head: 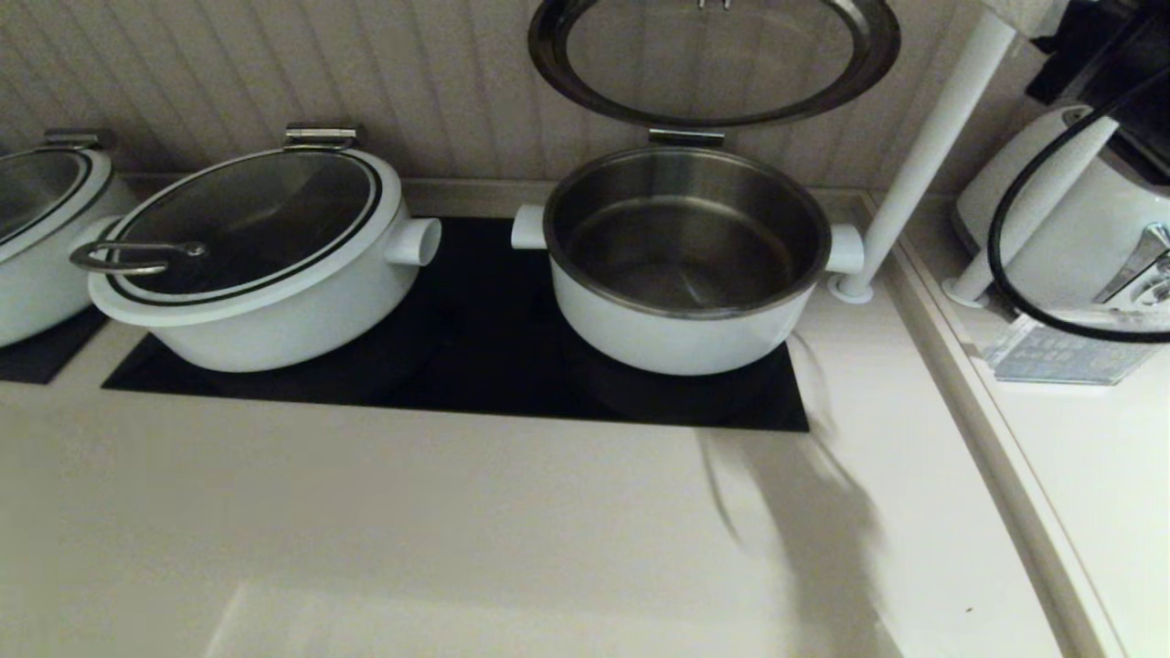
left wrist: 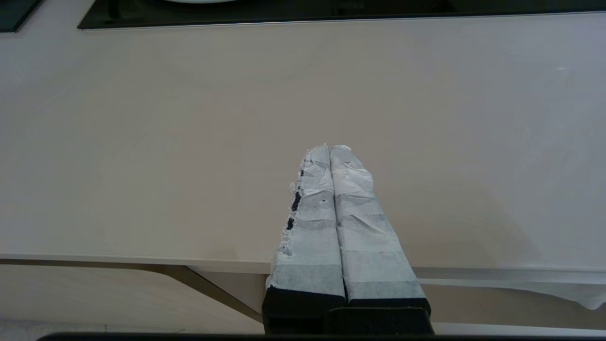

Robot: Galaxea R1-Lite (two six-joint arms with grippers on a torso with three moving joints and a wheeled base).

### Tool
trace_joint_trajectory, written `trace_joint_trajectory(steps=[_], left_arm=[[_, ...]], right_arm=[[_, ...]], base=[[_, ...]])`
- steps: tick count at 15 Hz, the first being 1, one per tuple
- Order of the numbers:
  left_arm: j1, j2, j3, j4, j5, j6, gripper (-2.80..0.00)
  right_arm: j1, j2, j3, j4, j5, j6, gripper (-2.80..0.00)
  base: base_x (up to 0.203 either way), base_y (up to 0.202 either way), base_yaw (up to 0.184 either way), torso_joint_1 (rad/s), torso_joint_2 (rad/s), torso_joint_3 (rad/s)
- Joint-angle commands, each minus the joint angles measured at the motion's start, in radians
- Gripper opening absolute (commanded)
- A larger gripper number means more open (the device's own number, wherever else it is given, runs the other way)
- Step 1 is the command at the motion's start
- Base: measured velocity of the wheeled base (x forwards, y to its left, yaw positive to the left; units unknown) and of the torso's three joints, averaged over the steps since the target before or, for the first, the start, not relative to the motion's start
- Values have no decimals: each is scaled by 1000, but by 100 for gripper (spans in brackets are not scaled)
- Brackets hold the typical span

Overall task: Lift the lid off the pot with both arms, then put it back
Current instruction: Close the pot lid

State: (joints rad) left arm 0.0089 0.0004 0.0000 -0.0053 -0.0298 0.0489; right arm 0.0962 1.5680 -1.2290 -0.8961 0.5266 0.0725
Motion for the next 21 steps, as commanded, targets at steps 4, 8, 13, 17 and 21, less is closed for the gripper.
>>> trace_joint_trajectory(steps=[4,8,13,17,21], left_arm=[[0,0,0,-1,-1,0,-280],[0,0,0,-1,-1,0,-280],[0,0,0,-1,-1,0,-280],[0,0,0,1,-1,0,-280],[0,0,0,-1,0,0,-280]], right_arm=[[0,81,-156,52,5,0,-280],[0,126,-245,73,31,0,-280],[2,134,-270,81,45,0,-280],[2,193,-365,83,65,0,-280],[2,251,-388,67,120,-15,-280]], base=[[0,0,0,0,0,0],[0,0,0,0,0,0],[0,0,0,0,0,0],[0,0,0,0,0,0],[0,0,0,0,0,0]])
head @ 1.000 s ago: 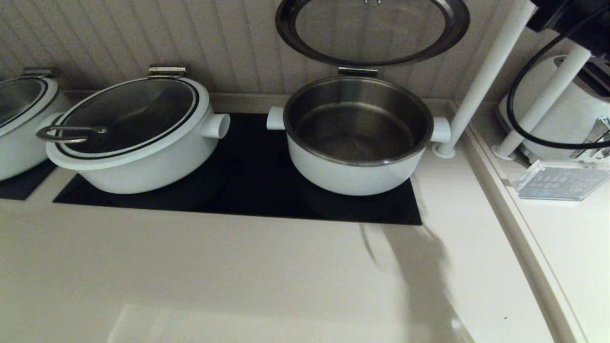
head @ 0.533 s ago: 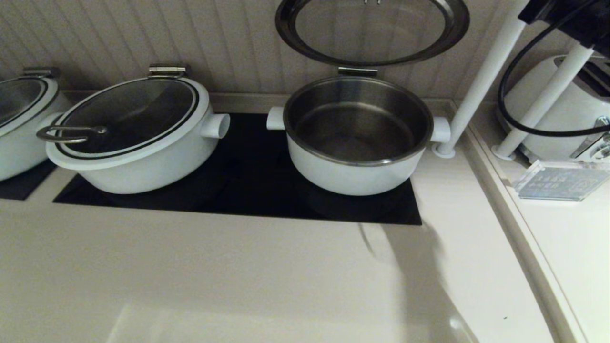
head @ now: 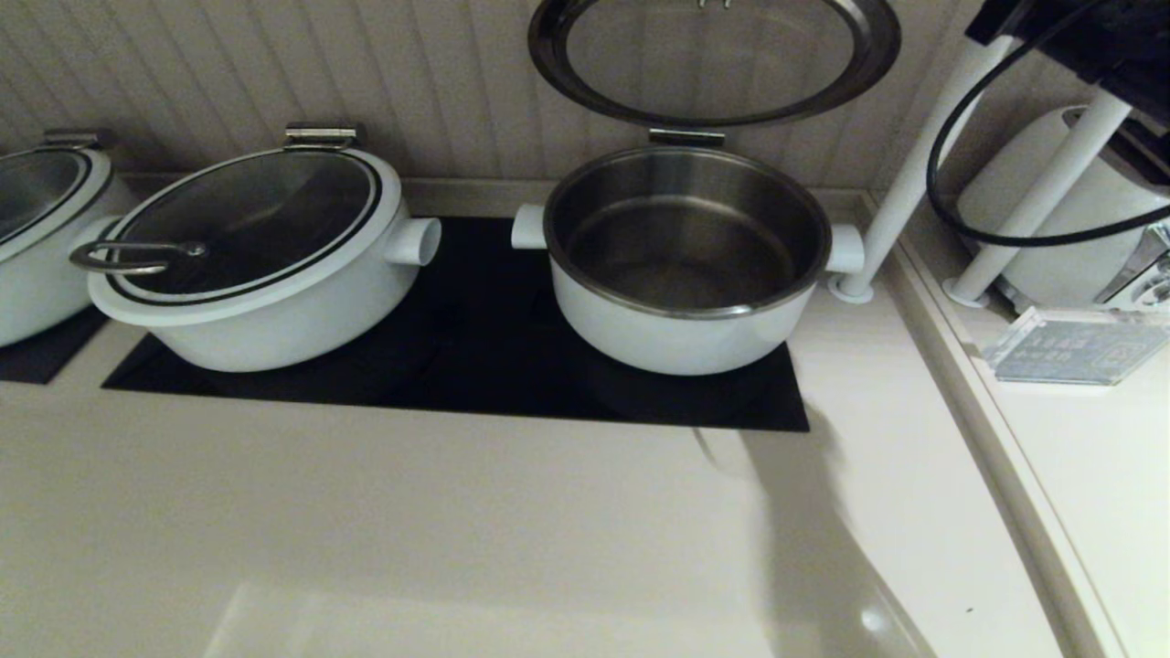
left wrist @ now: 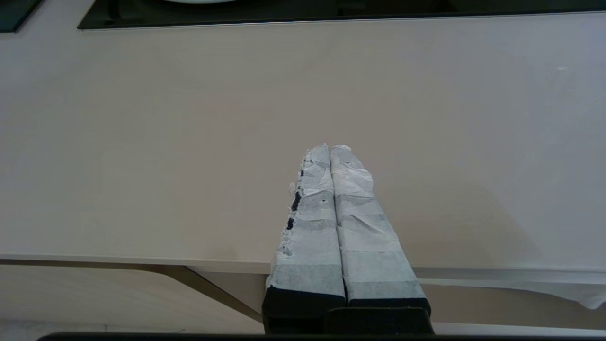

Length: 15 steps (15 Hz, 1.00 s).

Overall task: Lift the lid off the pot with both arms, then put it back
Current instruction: Close the pot lid

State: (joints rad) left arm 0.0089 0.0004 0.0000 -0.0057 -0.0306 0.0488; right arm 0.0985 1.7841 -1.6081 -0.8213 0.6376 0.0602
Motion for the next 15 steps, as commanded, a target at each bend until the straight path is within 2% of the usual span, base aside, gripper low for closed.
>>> trace_joint_trajectory(steps=[1,7,15], left_arm=[[0,0,0,0,0,0,-280],[0,0,0,0,0,0,-280],[0,0,0,0,0,0,-280]], right_arm=[[0,53,-30,-13,15,-6,-280],[0,143,-173,-6,43,-6,-280],[3,172,-173,-13,56,-8,-280]], base=[[0,0,0,0,0,0],[0,0,0,0,0,0],[0,0,0,0,0,0]])
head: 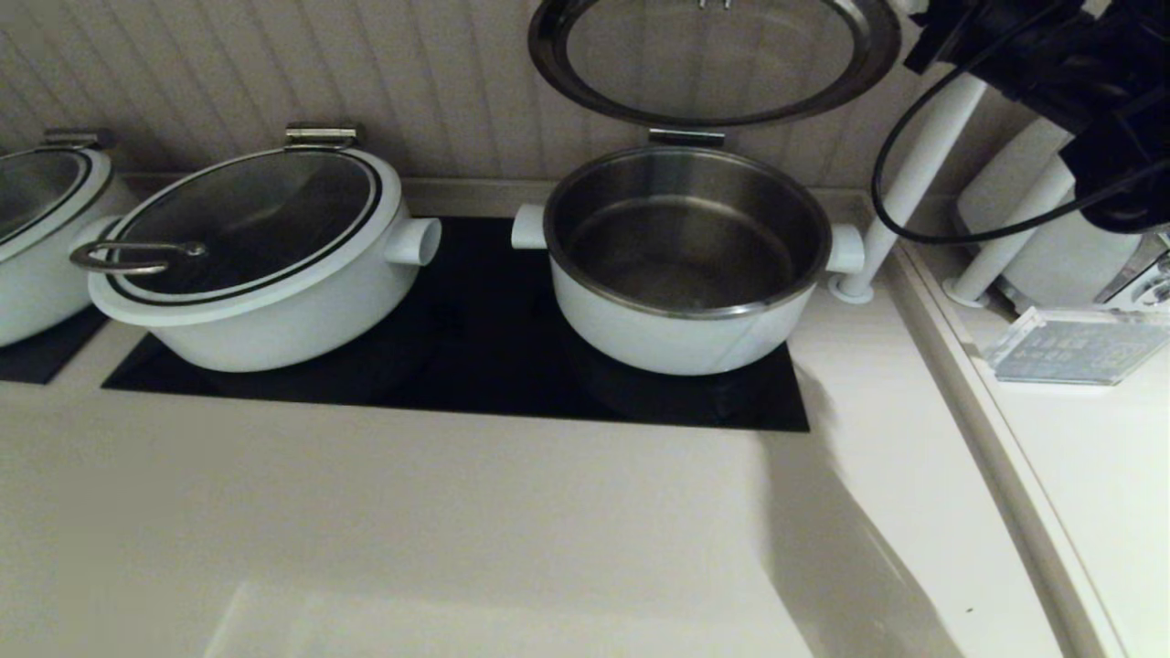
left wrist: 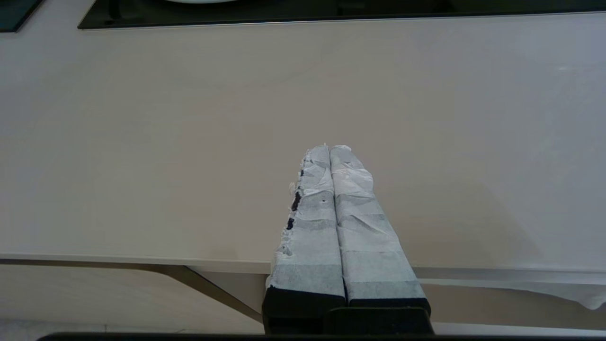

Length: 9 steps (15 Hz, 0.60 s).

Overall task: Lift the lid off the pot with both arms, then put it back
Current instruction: Close the pot lid

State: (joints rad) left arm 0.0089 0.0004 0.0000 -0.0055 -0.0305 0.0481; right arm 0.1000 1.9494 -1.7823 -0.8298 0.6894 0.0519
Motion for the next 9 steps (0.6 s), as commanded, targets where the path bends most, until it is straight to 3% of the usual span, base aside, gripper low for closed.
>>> trace_joint_trajectory(steps=[1,9], left_arm=[[0,0,0,-1,0,1,-280],[0,0,0,-1,1,1,-280]], right_arm=[[3,6,1,-5,4,0,-280],[7,3,11,-5,10,-6,-280]], base=[[0,0,0,0,0,0],[0,0,0,0,0,0]])
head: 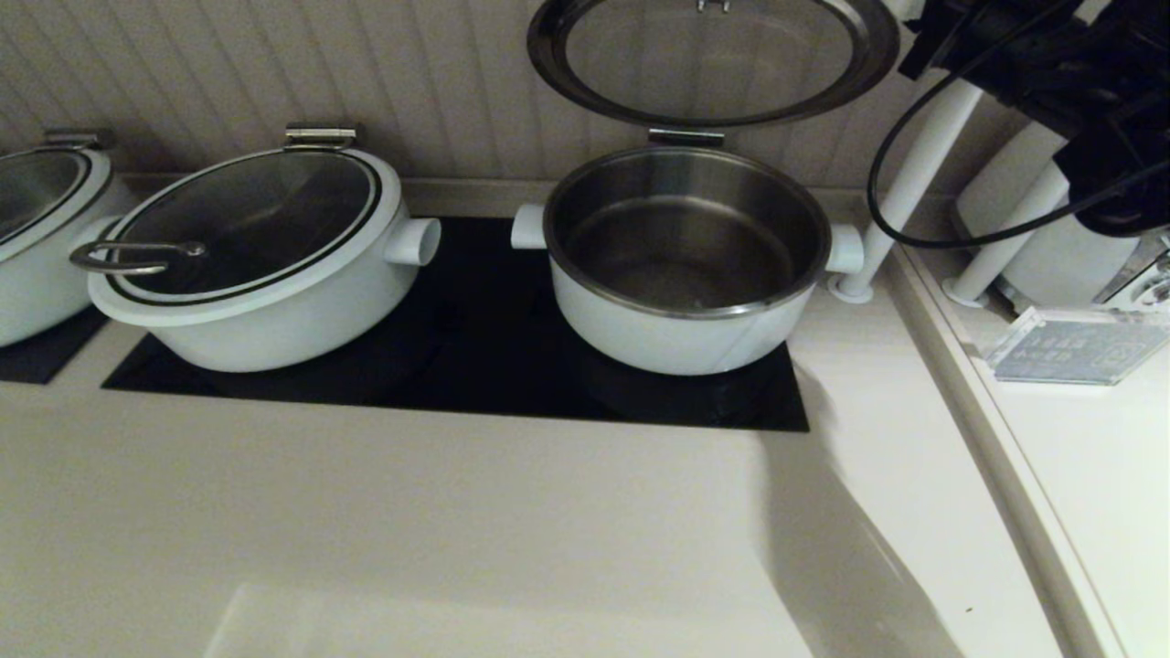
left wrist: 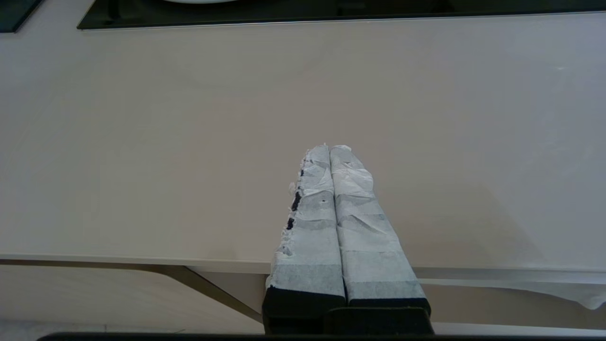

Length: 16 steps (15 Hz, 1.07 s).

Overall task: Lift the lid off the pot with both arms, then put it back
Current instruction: Close the pot lid

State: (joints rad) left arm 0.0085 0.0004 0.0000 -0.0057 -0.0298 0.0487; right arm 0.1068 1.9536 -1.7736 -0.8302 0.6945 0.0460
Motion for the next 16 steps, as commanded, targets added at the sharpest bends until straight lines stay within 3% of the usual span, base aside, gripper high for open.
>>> trace_joint_trajectory(steps=[1,16], left_arm=[[1,0,0,0,-1,0,-280],[1,0,0,0,-1,0,-280]], right_arm=[[1,-1,1,-4,5,0,-280],[-7,69,-63,14,5,3,-280]], base=[[0,0,0,0,0,0],[0,0,0,0,0,0]])
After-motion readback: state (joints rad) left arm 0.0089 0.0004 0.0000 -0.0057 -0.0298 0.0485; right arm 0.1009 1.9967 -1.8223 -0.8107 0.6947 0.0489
